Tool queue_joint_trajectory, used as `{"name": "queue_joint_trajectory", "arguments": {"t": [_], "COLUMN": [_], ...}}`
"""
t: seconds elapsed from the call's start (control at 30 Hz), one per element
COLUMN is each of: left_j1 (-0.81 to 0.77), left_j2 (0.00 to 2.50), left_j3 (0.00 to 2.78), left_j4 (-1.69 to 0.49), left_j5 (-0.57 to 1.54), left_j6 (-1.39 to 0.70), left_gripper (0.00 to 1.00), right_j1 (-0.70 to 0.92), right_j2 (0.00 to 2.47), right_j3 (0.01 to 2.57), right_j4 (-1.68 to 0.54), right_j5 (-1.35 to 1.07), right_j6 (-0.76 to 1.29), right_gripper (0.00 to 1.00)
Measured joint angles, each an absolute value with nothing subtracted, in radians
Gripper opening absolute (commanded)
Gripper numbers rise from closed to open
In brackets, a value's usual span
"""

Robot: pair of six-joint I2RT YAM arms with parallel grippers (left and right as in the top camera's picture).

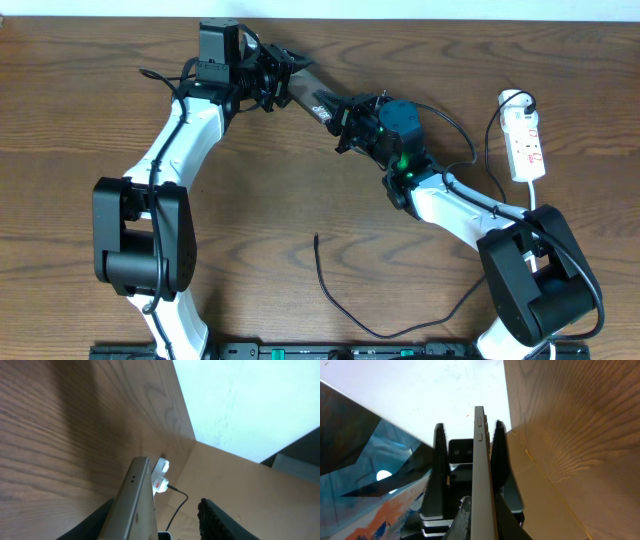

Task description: Plug charger to phone and switch on socket

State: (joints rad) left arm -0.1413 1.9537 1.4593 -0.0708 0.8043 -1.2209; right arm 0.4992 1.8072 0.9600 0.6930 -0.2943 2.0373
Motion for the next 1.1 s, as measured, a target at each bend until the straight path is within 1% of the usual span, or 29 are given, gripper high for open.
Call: {"name": "queue_joint_trajectory", "arguments": {"t": [0.03, 0.1, 0.13, 0.17, 0.43, 0.47, 0.5, 0.53, 0.57, 0.6, 0.63, 0.67, 0.7, 0.87, 0.93, 1.0, 1.07, 1.1], "left_j1": [-0.141, -0.141, -0.141, -0.141, -0.141, -0.141, -0.141, -0.141, -0.141, -0.142, -0.143, -0.143, -0.141, -0.085, -0.031, 0.055, 0.117, 0.139], "left_j2": [1.954, 1.954, 1.954, 1.954, 1.954, 1.954, 1.954, 1.954, 1.954, 1.954, 1.954, 1.954, 1.954, 1.954, 1.954, 1.954, 1.954, 1.954], "left_j3": [1.459, 1.459, 1.459, 1.459, 1.459, 1.459, 1.459, 1.459, 1.459, 1.459, 1.459, 1.459, 1.459, 1.459, 1.459, 1.459, 1.459, 1.459], "left_j4": [-0.070, -0.072, -0.073, -0.076, -0.078, -0.078, -0.078, -0.077, -0.078, -0.078, -0.078, -0.078, -0.076, -0.071, -0.071, -0.071, -0.072, -0.071], "left_j5": [0.804, 0.802, 0.801, 0.799, 0.797, 0.797, 0.797, 0.797, 0.797, 0.794, 0.788, 0.782, 0.781, 0.809, 0.850, 0.925, 1.006, 1.039], "left_j6": [-1.222, -1.227, -1.226, -1.224, -1.234, -1.234, -1.234, -1.234, -1.229, -1.223, -1.222, -1.222, -1.219, -1.182, -1.150, -1.097, -1.034, -1.007], "left_gripper": [0.30, 0.19, 0.09, 0.08, 0.07, 0.07, 0.07, 0.07, 0.07, 0.07, 0.08, 0.07, 0.07, 0.07, 0.07, 0.07, 0.07, 0.07], "right_j1": [0.499, 0.501, 0.502, 0.502, 0.502, 0.502, 0.502, 0.502, 0.502, 0.502, 0.502, 0.502, 0.501, 0.463, 0.430, 0.378, 0.334, 0.317], "right_j2": [1.807, 1.807, 1.807, 1.807, 1.807, 1.807, 1.807, 1.807, 1.807, 1.807, 1.807, 1.807, 1.807, 1.807, 1.807, 1.807, 1.807, 1.807], "right_j3": [0.960, 0.960, 0.960, 0.960, 0.960, 0.960, 0.960, 0.960, 0.960, 0.960, 0.960, 0.960, 0.960, 0.960, 0.960, 0.960, 0.960, 0.960], "right_j4": [0.693, 0.696, 0.700, 0.701, 0.707, 0.707, 0.707, 0.707, 0.706, 0.706, 0.706, 0.707, 0.706, 0.707, 0.707, 0.717, 0.735, 0.741], "right_j5": [-0.294, -0.287, -0.283, -0.281, -0.273, -0.273, -0.273, -0.273, -0.273, -0.274, -0.276, -0.279, -0.280, -0.316, -0.348, -0.414, -0.498, -0.534], "right_j6": [2.038, 2.038, 2.039, 2.039, 2.061, 2.061, 2.061, 2.061, 2.060, 2.060, 2.062, 2.057, 2.059, 2.050, 2.017, 1.925, 1.792, 1.737], "right_gripper": [0.01, 0.01, 0.01, 0.01, 0.01, 0.04, 0.15, 0.38, 0.46, 0.51, 0.77, 0.98, 0.99, 0.99, 0.99, 0.92, 0.79, 0.78]}}
